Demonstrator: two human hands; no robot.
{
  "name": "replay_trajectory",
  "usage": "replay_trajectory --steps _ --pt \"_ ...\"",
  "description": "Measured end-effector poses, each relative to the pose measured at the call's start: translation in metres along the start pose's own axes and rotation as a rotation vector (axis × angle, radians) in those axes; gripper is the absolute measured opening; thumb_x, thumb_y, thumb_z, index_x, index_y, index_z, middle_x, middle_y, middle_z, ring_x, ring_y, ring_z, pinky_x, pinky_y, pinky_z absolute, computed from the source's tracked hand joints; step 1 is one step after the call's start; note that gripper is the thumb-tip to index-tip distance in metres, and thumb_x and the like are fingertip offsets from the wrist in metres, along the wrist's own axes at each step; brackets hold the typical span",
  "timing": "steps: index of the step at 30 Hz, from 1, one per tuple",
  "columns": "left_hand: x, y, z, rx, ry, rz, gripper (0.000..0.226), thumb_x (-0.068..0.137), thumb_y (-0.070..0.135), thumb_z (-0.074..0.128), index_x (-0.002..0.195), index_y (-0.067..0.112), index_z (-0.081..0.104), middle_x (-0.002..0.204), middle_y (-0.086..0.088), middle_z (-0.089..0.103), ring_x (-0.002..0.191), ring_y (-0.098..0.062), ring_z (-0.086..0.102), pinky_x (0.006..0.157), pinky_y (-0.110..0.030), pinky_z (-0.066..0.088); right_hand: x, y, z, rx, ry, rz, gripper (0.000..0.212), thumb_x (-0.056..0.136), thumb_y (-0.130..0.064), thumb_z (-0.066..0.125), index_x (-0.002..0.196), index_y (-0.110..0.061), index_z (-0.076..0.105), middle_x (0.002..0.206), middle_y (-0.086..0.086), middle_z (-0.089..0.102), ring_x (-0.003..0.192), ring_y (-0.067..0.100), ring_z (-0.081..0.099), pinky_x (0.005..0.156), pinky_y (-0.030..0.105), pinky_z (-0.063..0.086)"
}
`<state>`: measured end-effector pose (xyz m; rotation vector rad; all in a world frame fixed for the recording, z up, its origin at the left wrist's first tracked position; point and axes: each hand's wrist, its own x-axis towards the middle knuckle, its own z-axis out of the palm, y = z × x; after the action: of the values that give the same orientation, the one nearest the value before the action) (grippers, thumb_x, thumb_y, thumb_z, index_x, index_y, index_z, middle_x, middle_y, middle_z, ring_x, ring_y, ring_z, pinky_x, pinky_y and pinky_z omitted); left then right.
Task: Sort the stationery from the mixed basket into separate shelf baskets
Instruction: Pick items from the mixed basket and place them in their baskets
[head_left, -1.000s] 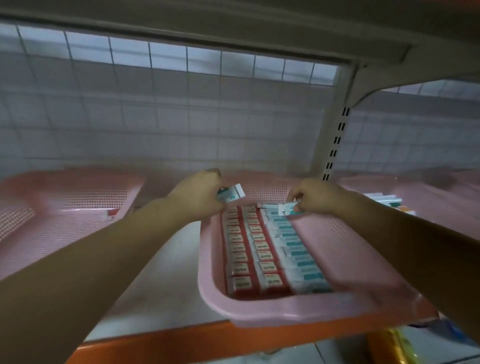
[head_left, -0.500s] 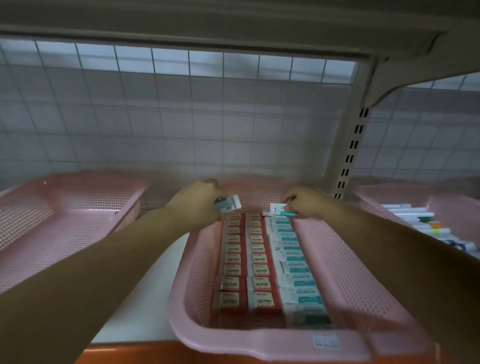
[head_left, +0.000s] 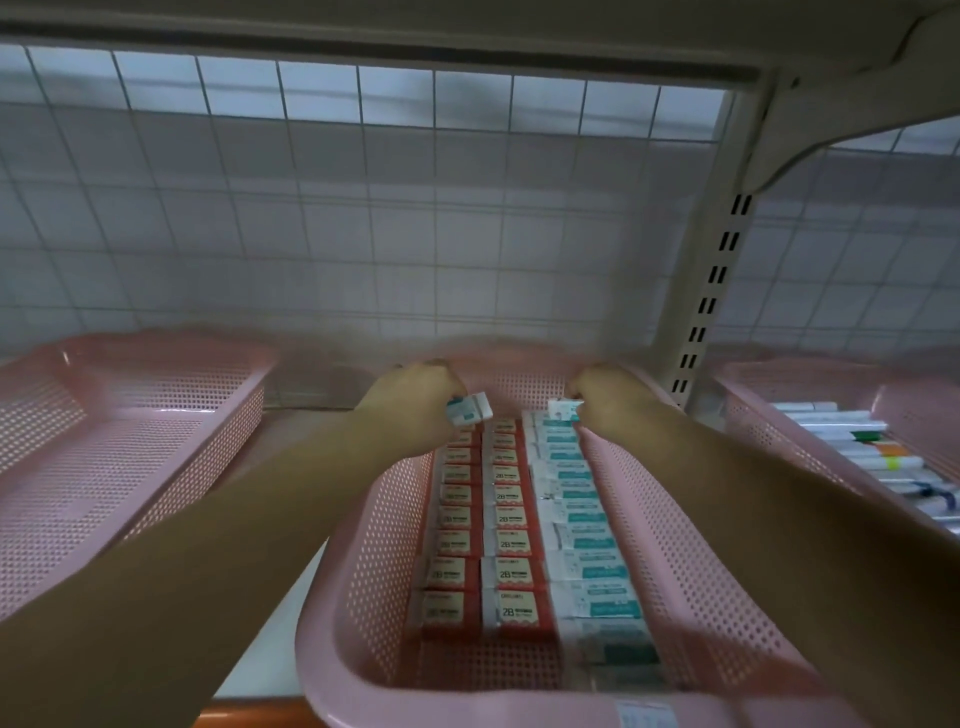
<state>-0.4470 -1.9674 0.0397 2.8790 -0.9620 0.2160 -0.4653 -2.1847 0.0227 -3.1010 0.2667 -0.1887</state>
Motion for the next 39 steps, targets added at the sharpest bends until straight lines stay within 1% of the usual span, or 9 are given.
replay_trajectory --steps 6,12,14,18,22,27,30,34,39 --pt "0.001 -0.002 0.004 0.115 -0.065 0.031 0.025 0.085 0.029 0.061 0.109 0.021 0.061 0.109 0.002 0.059 0.100 -0.015 0.053 0.097 -0.033 0.031 0.001 -0.006 -0.001 0.166 0.016 0.018 0.024 0.088 -0.009 0.053 0.105 -0.016 0.069 0.104 0.003 0.068 0.090 0.019 0.062 0.080 0.032 0.052" --pt "0.001 -0.002 0.005 0.095 -0.060 0.027 0.034 0.085 0.030 0.062 0.117 0.021 0.060 0.114 0.002 0.058 0.106 -0.016 0.052 0.101 -0.035 0.029 -0.002 -0.004 0.004 0.510 -0.169 0.090 0.031 0.088 -0.002 0.054 0.117 -0.007 0.064 0.110 0.010 0.066 0.084 0.019 0.061 0.069 0.029 0.050" --pt "0.000 -0.002 0.004 0.075 -0.057 0.029 0.034 0.085 0.029 0.063 0.118 0.022 0.060 0.115 0.002 0.058 0.107 -0.016 0.051 0.100 -0.035 0.029 0.000 -0.003 0.006 0.583 -0.154 0.136 0.040 0.086 0.001 0.058 0.125 -0.008 0.057 0.118 0.009 0.062 0.074 0.015 0.060 0.061 0.023 0.048" --pt "-0.001 0.000 0.002 0.072 -0.049 0.036 0.034 0.085 0.028 0.063 0.118 0.021 0.060 0.114 0.001 0.057 0.104 -0.017 0.052 0.096 -0.034 0.033 0.004 -0.002 0.010 0.693 -0.082 0.213 0.038 0.083 0.004 0.061 0.118 -0.009 0.056 0.106 0.009 0.061 0.069 0.016 0.062 0.062 0.027 0.052" --pt "-0.002 0.001 0.001 0.076 -0.047 0.038 0.033 0.086 0.028 0.062 0.119 0.021 0.060 0.114 0.001 0.058 0.103 -0.016 0.053 0.094 -0.033 0.034 0.004 -0.001 0.009 0.531 0.064 0.151 0.038 0.082 0.006 0.054 0.116 -0.009 0.059 0.118 0.007 0.059 0.098 0.020 0.059 0.076 0.026 0.047" --pt "-0.003 0.001 0.000 0.075 -0.049 0.034 0.033 0.086 0.029 0.063 0.117 0.022 0.060 0.113 0.001 0.058 0.103 -0.016 0.052 0.093 -0.033 0.035 -0.004 -0.012 0.003 0.451 0.005 -0.016 0.019 0.084 -0.001 0.055 0.088 -0.015 0.068 0.096 0.000 0.065 0.093 0.017 0.061 0.078 0.028 0.050" --pt "-0.004 0.001 0.000 0.071 -0.047 0.031 0.034 0.086 0.027 0.063 0.119 0.022 0.059 0.114 0.001 0.057 0.104 -0.016 0.052 0.094 -0.032 0.036 -0.009 -0.014 0.003 0.305 -0.136 -0.086 0.026 0.086 -0.003 0.055 0.104 -0.016 0.070 0.098 -0.008 0.055 0.095 0.013 0.057 0.083 0.027 0.047" --pt "-0.004 0.001 0.001 0.051 -0.039 0.026 0.032 0.086 0.025 0.062 0.118 0.022 0.060 0.113 0.001 0.058 0.102 -0.016 0.053 0.092 -0.032 0.037 -0.010 -0.014 0.004 0.136 -0.157 -0.162 0.033 0.087 -0.006 0.054 0.114 -0.019 0.067 0.096 -0.011 0.047 0.089 0.010 0.053 0.076 0.024 0.043" --pt "-0.003 0.000 0.001 0.028 -0.022 0.017 0.029 0.085 0.020 0.062 0.114 0.018 0.063 0.111 -0.001 0.058 0.100 -0.018 0.054 0.089 -0.032 0.041 -0.008 -0.015 0.006 0.074 -0.156 -0.142 0.033 0.085 -0.006 0.052 0.112 -0.018 0.068 0.111 -0.003 0.061 0.094 0.015 0.056 0.079 0.030 0.048"
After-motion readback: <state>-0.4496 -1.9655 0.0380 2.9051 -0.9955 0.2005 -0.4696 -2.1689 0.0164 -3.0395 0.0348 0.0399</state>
